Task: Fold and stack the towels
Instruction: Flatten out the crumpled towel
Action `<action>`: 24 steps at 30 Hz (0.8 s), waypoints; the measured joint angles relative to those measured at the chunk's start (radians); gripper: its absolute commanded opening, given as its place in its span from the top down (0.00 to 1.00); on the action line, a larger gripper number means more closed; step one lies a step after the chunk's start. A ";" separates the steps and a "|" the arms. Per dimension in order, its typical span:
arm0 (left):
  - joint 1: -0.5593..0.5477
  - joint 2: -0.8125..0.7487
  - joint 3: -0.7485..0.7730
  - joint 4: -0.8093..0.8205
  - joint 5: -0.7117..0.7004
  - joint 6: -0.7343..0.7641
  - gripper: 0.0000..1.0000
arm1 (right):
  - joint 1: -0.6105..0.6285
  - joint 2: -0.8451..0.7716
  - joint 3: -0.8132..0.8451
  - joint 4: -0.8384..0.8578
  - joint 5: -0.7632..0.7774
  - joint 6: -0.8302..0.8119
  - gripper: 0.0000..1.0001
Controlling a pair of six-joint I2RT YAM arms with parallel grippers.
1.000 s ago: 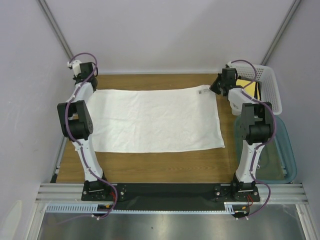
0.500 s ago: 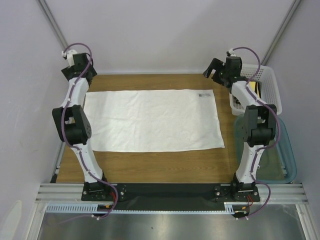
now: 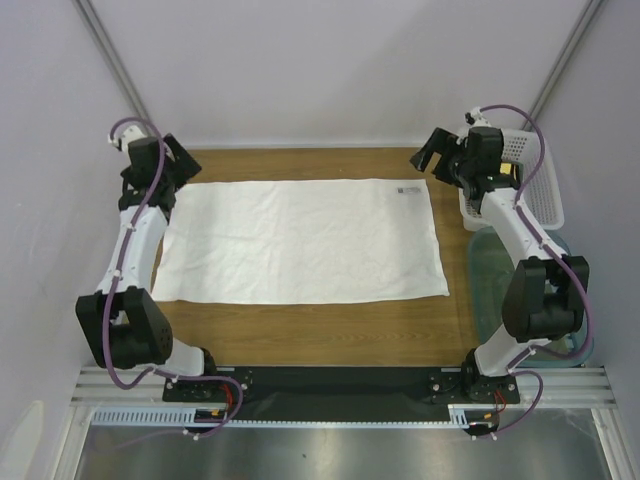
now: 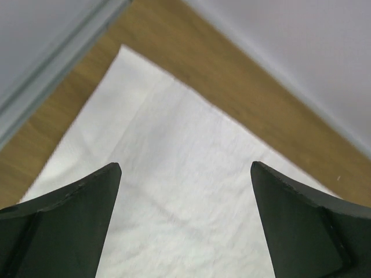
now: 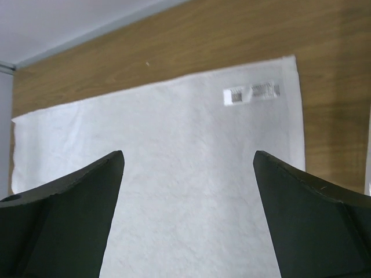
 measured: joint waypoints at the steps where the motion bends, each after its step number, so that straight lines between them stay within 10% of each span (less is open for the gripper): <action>1: -0.003 -0.019 -0.052 -0.002 0.015 -0.008 0.00 | 0.002 -0.005 -0.018 -0.017 0.007 -0.004 0.00; 24: -0.096 -0.472 -0.555 -0.118 0.085 -0.158 0.00 | 0.133 -0.473 -0.558 -0.375 0.319 0.394 0.12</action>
